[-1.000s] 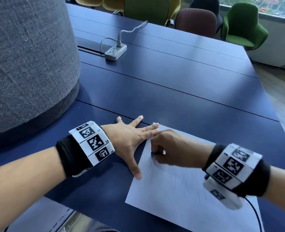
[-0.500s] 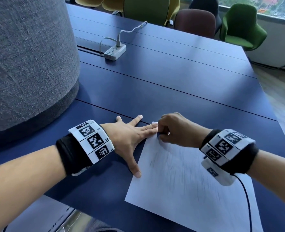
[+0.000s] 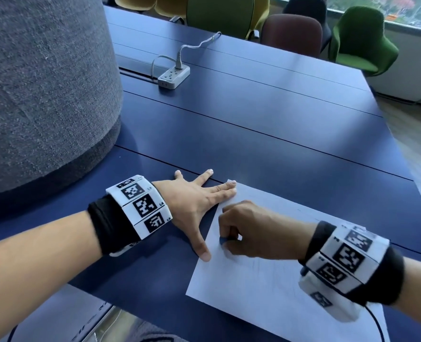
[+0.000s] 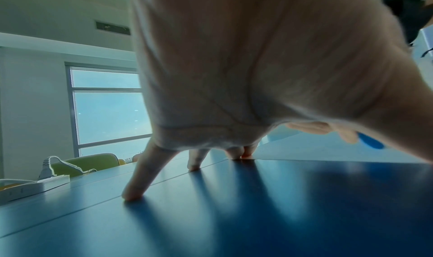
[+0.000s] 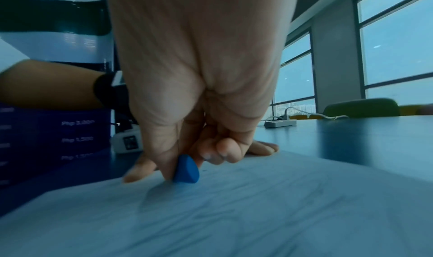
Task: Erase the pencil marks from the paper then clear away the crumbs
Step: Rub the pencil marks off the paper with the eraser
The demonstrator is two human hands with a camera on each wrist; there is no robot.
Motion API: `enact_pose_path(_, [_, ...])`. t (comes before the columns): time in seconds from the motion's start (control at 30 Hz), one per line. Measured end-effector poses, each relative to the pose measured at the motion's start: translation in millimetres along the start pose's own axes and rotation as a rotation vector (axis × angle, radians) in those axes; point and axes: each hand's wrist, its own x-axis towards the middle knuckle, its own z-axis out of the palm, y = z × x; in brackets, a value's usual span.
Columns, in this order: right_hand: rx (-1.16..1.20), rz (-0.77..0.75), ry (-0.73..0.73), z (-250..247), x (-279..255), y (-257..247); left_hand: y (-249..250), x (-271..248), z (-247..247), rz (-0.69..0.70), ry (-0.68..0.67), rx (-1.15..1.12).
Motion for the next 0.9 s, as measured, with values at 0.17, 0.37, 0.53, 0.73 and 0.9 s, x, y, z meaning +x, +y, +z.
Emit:
enact_pose_path(0.17, [-0.049, 0.019, 0.116, -10, 9, 10, 0, -1, -2, 0.016, 0.015, -0.02])
enact_pose_path(0.37, [-0.042, 0.045, 0.035, -9, 4, 6, -1, 0, -1, 0.01, 0.016, -0.013])
enact_pose_path(0.53, [-0.018, 0.041, 0.015, -7, 1, 3, 0, 0, 0, 0.006, 0.014, -0.015])
enact_pose_path(0.73, [-0.068, 0.101, 0.099, -24, 16, 21, -1, -1, -1, 0.028, 0.036, -0.031])
enact_pose_path(0.9, [-0.081, 0.15, 0.17, -24, 17, 31, -1, -1, 0, 0.026, 0.035, -0.038])
